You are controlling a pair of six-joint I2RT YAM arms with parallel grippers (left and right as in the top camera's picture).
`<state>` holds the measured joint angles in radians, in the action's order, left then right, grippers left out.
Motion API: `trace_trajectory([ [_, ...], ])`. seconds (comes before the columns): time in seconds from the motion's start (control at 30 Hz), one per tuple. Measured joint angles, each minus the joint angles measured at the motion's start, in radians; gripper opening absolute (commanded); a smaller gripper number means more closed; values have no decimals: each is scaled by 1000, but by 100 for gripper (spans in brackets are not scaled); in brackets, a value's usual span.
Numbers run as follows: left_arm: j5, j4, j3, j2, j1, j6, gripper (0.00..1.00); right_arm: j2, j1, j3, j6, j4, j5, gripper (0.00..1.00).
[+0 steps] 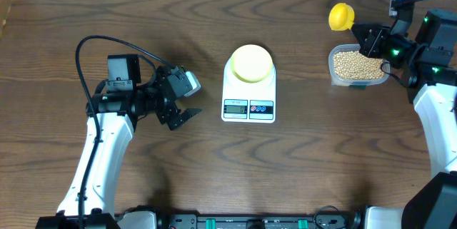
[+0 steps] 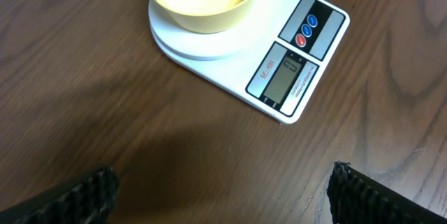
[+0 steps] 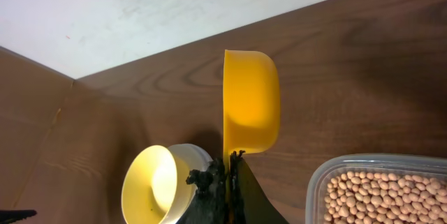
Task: Scoop item into bowl and weigh 50g on scale
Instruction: 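Retract the left gripper further left away from the scale, then move the yellow scoop with the right gripper over the soybean tub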
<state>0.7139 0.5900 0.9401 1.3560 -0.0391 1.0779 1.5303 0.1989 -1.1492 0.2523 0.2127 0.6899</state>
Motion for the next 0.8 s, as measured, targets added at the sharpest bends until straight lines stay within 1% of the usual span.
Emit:
trace_trajectory([
  [0.8, 9, 0, 0, 0, 0, 0, 97, 0, 0, 0, -1, 0, -7, 1],
])
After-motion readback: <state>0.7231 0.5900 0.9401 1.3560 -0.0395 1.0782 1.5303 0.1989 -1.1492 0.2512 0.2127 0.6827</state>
